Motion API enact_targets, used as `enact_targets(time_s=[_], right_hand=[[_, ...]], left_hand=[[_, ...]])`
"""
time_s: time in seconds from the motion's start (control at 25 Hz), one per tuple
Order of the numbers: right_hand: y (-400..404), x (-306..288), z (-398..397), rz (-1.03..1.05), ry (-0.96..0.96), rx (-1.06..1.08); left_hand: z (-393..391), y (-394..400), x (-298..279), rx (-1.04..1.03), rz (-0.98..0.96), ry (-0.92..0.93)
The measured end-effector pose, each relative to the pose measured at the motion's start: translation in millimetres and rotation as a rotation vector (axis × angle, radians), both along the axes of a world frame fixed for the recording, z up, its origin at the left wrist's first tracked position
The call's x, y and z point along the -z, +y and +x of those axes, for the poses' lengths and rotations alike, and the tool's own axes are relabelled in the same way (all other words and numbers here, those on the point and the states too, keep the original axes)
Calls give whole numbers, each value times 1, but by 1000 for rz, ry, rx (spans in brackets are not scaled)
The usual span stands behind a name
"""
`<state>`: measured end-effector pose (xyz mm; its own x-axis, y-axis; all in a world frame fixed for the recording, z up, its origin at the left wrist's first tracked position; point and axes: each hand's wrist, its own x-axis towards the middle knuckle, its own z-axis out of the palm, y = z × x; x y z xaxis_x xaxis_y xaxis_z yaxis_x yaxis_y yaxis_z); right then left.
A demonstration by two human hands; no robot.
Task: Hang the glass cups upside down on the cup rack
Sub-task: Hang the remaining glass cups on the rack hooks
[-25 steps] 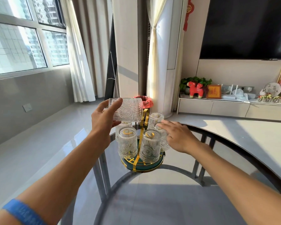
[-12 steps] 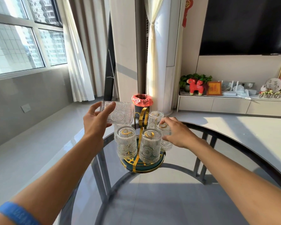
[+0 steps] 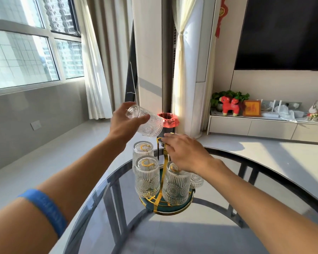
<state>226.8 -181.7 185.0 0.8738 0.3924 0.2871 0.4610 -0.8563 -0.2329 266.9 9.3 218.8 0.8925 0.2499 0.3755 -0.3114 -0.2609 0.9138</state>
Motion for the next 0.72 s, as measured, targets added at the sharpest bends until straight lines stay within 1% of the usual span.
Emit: enact_targets(time_s=[0.08,0.24,0.36,0.48,0.56,0.64,0.72], right_hand=[[-3,4,2,73,-15,-22],[-4,13,-1,104,-28,-26],[-3,15,-2,184,-36,-34],[-4,17,0,207,-57,-44],[-5,19,2,205,-55,-51],[-7,21,3,206,-62,-47],[-7,22,4,208,-68,-37]], left_hand=[[15,-8,-1,3,126,-14],[42,-28,8,6,510,39],[59,-38,19,62,689,74],[67,-49,32,103,905,60],[69,-52,40,139,1006,55],[71,-53,49,162,1085,99],[71,-52,58,150,1103,148]])
